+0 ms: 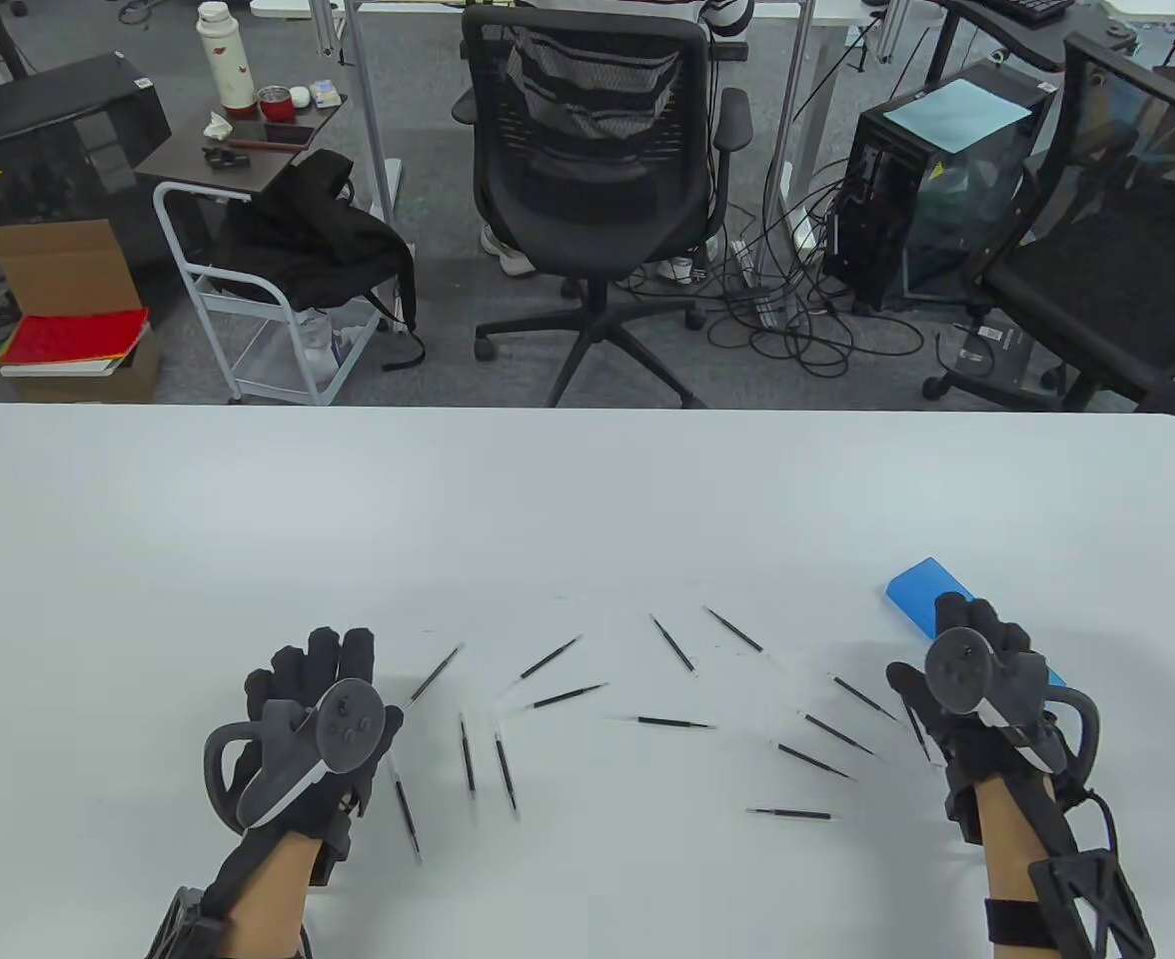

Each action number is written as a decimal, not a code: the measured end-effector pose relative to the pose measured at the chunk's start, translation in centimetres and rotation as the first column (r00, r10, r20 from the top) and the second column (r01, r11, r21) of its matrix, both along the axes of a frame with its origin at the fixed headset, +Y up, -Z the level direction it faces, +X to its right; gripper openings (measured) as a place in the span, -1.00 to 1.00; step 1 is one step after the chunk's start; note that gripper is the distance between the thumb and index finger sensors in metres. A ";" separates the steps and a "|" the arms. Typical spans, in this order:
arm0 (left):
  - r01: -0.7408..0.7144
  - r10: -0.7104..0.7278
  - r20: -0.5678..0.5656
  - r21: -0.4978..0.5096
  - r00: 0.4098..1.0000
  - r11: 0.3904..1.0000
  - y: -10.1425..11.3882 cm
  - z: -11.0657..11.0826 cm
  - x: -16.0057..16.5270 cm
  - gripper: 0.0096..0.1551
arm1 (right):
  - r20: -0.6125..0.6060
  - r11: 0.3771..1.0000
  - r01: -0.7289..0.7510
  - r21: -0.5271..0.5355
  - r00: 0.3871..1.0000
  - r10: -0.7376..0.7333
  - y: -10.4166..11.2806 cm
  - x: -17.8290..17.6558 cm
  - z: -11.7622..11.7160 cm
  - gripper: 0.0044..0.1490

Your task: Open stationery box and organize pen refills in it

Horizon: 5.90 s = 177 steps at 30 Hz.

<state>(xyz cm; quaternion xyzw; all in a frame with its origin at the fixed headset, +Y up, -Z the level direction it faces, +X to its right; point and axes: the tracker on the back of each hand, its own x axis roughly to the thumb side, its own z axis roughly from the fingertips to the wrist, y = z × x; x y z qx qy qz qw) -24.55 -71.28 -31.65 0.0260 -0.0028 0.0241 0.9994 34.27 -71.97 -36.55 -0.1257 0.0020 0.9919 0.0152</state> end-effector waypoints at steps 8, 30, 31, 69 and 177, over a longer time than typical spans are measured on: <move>0.005 -0.005 0.012 -0.003 1.000 1.000 -0.1 0.0 0.2 -0.02 | 0.124 0.982 0.066 -0.175 0.991 -0.045 -2.5 4.6 -0.7 0.33; 0.016 -0.023 0.101 0.069 0.995 0.998 0.9 1.2 2.4 -0.03 | -0.120 0.987 -0.020 0.161 0.992 0.040 1.6 0.1 1.0 0.20; 0.020 -0.028 0.110 0.073 0.993 0.997 0.9 1.3 2.7 -0.03 | -0.156 0.985 -0.026 0.173 0.986 0.053 1.9 -0.8 1.2 0.20; 0.273 -0.222 0.673 0.031 0.705 0.962 -2.9 5.8 15.4 0.11 | -0.856 0.986 -0.167 -0.014 0.511 0.074 -1.1 -21.9 11.0 0.16; 0.513 -0.429 0.528 -0.015 0.733 0.858 -2.1 3.9 18.0 0.67 | -0.678 0.912 -0.382 0.148 0.633 0.375 -2.8 -14.8 10.0 -0.23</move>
